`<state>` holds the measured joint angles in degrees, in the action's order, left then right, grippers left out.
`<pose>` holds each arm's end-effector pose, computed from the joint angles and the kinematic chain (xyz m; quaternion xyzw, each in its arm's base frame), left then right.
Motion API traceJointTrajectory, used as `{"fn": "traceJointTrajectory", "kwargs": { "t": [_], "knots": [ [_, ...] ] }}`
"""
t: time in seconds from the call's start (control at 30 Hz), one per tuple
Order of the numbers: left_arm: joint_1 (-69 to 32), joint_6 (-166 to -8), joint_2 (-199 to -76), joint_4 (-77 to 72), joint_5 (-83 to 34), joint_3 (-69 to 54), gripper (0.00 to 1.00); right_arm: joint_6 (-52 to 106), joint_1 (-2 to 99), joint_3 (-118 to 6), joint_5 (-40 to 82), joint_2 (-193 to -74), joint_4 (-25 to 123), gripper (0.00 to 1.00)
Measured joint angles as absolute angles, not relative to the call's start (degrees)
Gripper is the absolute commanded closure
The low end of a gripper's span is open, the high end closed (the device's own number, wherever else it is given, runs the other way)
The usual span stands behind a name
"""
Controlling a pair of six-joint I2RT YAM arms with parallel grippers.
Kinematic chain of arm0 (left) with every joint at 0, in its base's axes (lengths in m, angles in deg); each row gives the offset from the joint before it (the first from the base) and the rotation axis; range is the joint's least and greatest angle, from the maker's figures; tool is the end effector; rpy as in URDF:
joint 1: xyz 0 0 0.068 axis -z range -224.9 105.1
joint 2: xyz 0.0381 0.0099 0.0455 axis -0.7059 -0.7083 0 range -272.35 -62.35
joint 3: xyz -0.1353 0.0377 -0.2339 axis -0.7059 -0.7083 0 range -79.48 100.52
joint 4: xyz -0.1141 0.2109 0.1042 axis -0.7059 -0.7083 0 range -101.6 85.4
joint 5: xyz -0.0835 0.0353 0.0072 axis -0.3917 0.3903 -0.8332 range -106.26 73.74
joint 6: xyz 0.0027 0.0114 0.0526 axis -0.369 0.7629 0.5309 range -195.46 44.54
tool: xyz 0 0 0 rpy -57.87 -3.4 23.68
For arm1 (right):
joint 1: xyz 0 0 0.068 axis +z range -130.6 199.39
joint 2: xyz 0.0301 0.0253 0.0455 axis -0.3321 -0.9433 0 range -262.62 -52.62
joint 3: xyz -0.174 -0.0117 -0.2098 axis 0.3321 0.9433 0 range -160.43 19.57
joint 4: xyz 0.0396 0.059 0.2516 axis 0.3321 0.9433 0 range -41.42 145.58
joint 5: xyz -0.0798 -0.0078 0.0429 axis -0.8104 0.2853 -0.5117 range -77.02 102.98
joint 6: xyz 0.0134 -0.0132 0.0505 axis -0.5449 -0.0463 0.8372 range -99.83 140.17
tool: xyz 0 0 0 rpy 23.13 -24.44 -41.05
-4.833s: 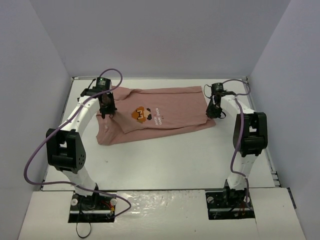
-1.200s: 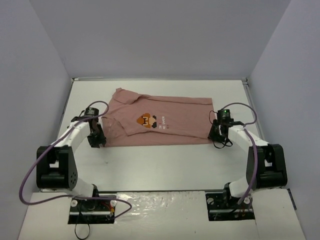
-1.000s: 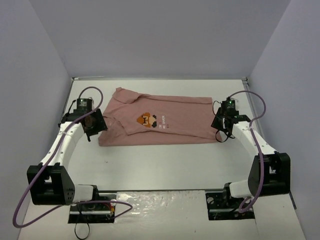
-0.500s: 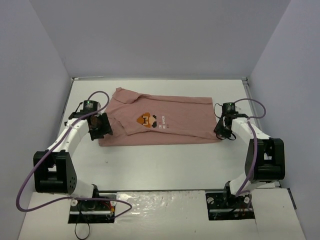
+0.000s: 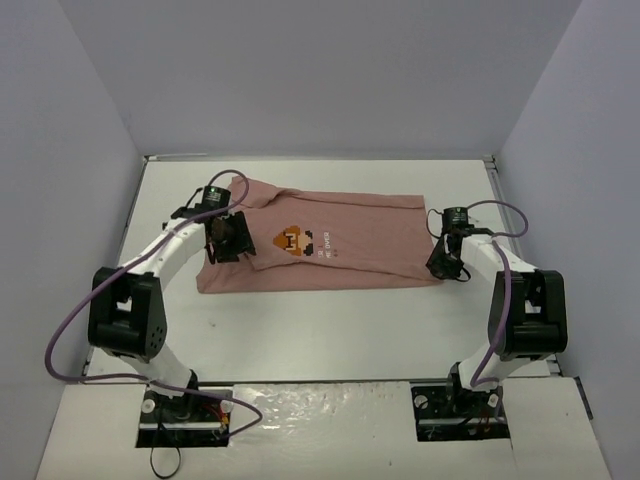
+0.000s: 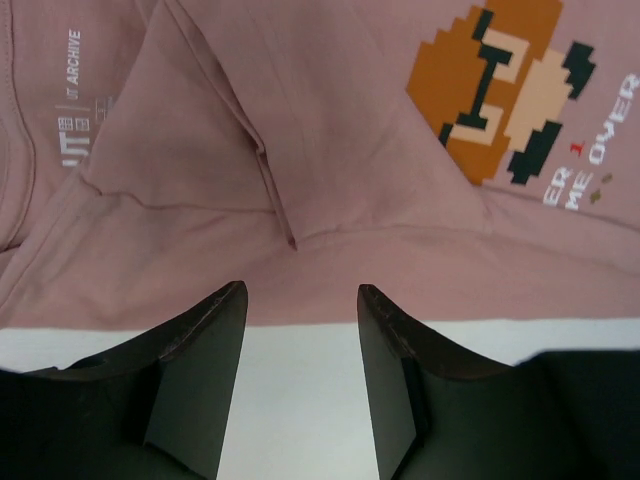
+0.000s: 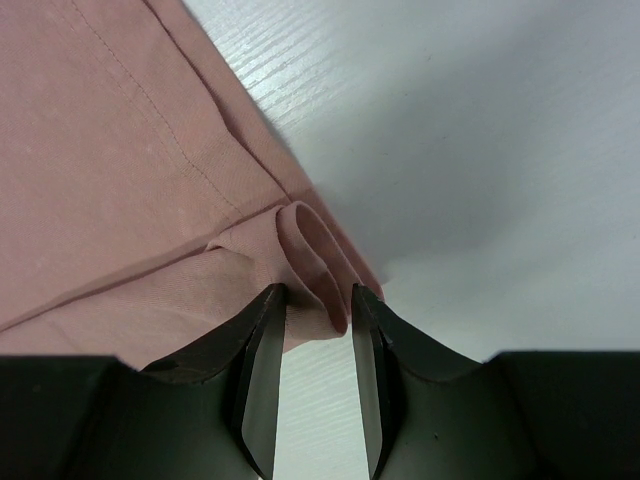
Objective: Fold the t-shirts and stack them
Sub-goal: Fold the flattened tshirt in 1/3 of the way
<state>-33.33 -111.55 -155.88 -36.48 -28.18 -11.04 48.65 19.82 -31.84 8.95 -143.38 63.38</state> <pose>0.3344 -0.0760 0.2362 -0.1736 0.9381 -0.2053 0.2184 0.3152 -0.0002 0.1798 0.2410 0.9199 0.0444 0.3062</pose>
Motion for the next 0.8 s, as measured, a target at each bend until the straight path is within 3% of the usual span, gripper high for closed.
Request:
{"fn": "traceJointTrajectory", "kwargs": {
  "t": [0.4, 0.5, 0.7, 0.8],
  "knots": [
    [-31.37, -115.97, -168.78, -35.36, -27.62, -7.28, 0.56, 48.4, 19.82, -31.84, 9.22, -142.85, 63.39, 0.7],
    [-30.71, -116.35, -169.08, -35.35, -27.31, -7.19, 0.66, 48.34, 19.82, -31.84, 9.37, -142.83, 63.39, 0.7],
    [-30.52, -116.55, -169.2, -35.37, -27.05, -6.49, 0.97, 48.2, 19.82, -31.84, 9.57, -142.83, 63.39, 0.71],
    [-30.42, -116.6, -169.2, -35.56, -26.78, -5.81, 1.0, 48.13, 19.82, -31.84, 9.76, -142.83, 63.39, 0.71]
  ]
}}
